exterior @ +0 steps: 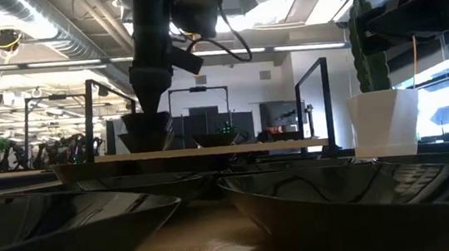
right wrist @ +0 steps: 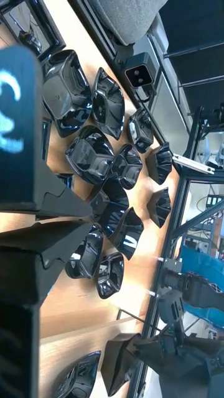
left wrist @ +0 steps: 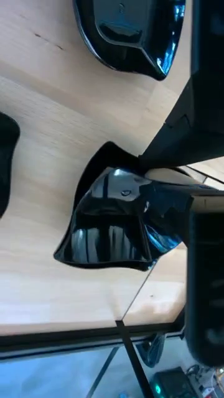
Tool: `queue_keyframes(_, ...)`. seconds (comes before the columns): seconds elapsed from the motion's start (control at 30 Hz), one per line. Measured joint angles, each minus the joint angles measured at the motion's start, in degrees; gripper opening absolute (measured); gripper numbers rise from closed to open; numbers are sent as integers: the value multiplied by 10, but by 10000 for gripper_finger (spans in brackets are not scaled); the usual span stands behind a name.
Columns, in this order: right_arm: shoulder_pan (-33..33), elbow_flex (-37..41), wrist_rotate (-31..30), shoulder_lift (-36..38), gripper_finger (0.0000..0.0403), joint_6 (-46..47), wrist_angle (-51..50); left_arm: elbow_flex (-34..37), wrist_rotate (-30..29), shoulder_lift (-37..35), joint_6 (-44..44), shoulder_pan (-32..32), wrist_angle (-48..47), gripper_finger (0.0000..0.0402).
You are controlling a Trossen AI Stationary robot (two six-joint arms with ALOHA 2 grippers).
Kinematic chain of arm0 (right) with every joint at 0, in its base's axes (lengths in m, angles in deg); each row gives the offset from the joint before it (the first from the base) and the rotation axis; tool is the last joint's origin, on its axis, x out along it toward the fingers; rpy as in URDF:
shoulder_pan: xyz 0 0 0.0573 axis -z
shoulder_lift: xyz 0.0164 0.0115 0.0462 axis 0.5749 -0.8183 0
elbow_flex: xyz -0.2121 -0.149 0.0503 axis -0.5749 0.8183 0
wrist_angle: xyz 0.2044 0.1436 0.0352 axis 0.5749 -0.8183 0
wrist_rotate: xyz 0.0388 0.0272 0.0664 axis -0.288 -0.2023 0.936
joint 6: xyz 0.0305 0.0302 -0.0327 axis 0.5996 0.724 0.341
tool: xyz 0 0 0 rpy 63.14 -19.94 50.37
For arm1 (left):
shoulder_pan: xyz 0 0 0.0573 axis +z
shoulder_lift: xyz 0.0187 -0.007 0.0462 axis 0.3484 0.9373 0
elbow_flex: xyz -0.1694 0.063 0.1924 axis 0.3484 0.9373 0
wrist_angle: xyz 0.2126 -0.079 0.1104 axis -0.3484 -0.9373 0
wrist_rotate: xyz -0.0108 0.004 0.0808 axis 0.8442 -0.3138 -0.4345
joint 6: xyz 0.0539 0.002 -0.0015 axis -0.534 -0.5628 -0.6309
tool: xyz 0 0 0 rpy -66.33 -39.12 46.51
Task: Pick & Place Mini shaped plates
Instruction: Stack the distorted square plate on the top of the distorted square plate on the shelf
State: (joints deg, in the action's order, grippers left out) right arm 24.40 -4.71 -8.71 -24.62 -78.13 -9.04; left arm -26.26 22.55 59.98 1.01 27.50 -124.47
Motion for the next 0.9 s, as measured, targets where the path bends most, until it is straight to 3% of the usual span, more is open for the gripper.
queue_keyframes(0.17,0,0,0,0,26,0,0,0,-22,0,5,-2,2,7)
queue_keyframes(0.3,0,0,0,0,26,-1,0,0,-38,0,7,-9,1,3)
queue_keyframes(0.53,0,0,0,0,26,-12,0,0,-17,0,22,-11,2,3)
queue_keyframes(0.9,0,0,0,0,26,-11,0,0,3,0,30,-11,4,53)
